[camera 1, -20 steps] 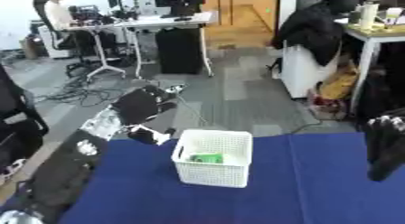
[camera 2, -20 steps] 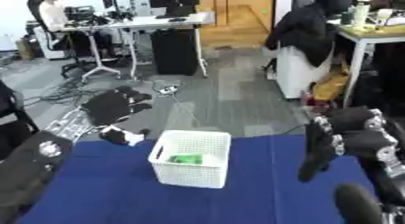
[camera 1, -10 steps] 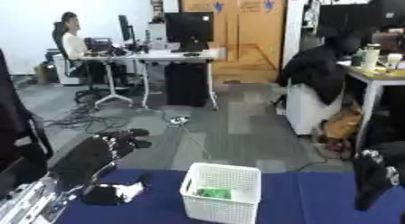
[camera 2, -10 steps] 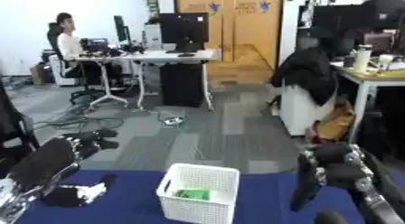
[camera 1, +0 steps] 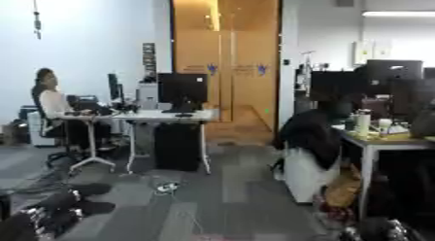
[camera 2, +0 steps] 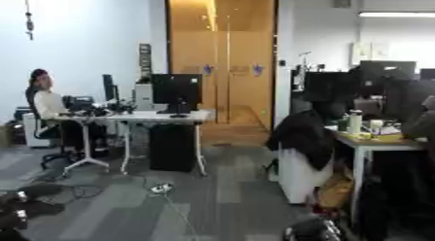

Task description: Pick up objects on the table and place them in the box.

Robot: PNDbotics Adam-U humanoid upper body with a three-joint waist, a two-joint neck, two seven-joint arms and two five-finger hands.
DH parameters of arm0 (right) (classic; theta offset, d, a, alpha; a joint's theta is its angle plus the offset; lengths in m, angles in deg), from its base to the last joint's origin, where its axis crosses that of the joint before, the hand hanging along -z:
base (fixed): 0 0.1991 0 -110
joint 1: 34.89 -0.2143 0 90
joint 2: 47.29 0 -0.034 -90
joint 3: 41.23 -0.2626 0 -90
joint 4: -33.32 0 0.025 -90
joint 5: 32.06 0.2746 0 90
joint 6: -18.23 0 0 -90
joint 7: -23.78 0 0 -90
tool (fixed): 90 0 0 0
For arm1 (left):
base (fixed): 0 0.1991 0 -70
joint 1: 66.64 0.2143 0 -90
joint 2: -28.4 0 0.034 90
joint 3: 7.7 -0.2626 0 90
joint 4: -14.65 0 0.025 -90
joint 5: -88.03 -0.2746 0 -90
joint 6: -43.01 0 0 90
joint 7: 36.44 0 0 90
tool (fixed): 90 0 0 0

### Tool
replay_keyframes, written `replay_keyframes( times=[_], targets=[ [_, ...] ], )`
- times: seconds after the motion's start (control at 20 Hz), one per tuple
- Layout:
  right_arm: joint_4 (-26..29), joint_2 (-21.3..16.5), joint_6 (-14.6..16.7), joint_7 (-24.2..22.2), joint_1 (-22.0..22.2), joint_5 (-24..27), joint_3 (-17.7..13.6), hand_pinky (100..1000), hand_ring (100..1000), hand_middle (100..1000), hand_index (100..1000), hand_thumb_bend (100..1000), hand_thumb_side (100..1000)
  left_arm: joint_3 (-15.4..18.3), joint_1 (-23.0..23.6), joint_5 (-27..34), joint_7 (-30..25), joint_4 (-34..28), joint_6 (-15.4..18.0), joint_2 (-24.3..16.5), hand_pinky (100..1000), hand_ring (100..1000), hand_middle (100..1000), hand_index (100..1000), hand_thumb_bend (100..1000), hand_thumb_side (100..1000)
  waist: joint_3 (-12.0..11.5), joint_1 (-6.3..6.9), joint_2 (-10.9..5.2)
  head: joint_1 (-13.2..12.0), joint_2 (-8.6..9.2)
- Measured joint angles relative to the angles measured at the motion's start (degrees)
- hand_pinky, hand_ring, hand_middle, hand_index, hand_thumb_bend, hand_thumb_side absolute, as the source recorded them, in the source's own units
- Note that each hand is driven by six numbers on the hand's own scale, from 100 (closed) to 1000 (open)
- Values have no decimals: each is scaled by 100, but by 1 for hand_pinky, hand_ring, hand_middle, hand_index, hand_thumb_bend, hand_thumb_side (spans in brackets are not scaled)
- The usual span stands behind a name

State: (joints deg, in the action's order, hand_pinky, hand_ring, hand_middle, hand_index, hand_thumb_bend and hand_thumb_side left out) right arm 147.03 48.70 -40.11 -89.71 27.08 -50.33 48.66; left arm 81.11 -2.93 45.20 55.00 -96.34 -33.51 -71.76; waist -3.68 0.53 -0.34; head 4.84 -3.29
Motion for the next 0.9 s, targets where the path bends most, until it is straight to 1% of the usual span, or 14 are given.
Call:
replay_keyframes(
  times=[0.15, 0.3, 0.4, 0.5, 0.7, 0.75, 0.8, 0.9],
  targets=[
    [-1, 0, 28, -3, 0, -1, 5, 204, 288, 298, 445, 232, 962, -28, 1, 140, -25, -153, 42, 0, 451, 676, 797, 797, 153, 973, 9, 10, 0, 22, 69],
    [-1, 3, 40, 10, -2, 9, 38, 204, 283, 297, 450, 235, 961, -92, 3, 310, 24, -245, 184, 0, 464, 688, 811, 822, 151, 979, 44, 40, 0, 72, 73],
    [-1, 4, 44, 7, -5, 42, 72, 203, 306, 305, 449, 231, 965, -141, 3, 430, 77, -259, 312, 0, 486, 715, 845, 896, 145, 978, 60, 46, 0, 145, 107],
    [-1, 5, 72, -23, -8, 78, 117, 205, 309, 307, 451, 234, 959, -186, 5, 535, 129, -268, 449, 0, 496, 724, 852, 913, 142, 979, 71, 44, 1, 248, 144],
    [-1, 6, 129, -87, -12, 157, 145, 203, 290, 301, 475, 234, 953, -246, 29, 620, 186, -280, 657, -1, 502, 734, 869, 925, 139, 978, 87, 44, 4, 351, 186],
    [-1, 6, 131, -88, -12, 182, 145, 203, 293, 301, 482, 254, 927, -247, 33, 630, 189, -280, 683, -1, 499, 734, 870, 925, 139, 978, 89, 44, 4, 357, 195],
    [-1, 6, 134, -91, -13, 205, 147, 202, 290, 301, 489, 219, 929, -247, 34, 643, 186, -280, 701, -1, 497, 732, 868, 926, 139, 978, 89, 44, 4, 358, 203],
    [-1, 6, 144, -101, -16, 251, 169, 202, 296, 300, 478, 216, 911, -248, 36, 658, 177, -280, 708, -1, 497, 730, 867, 920, 138, 976, 91, 44, 4, 358, 213]
  ],
)
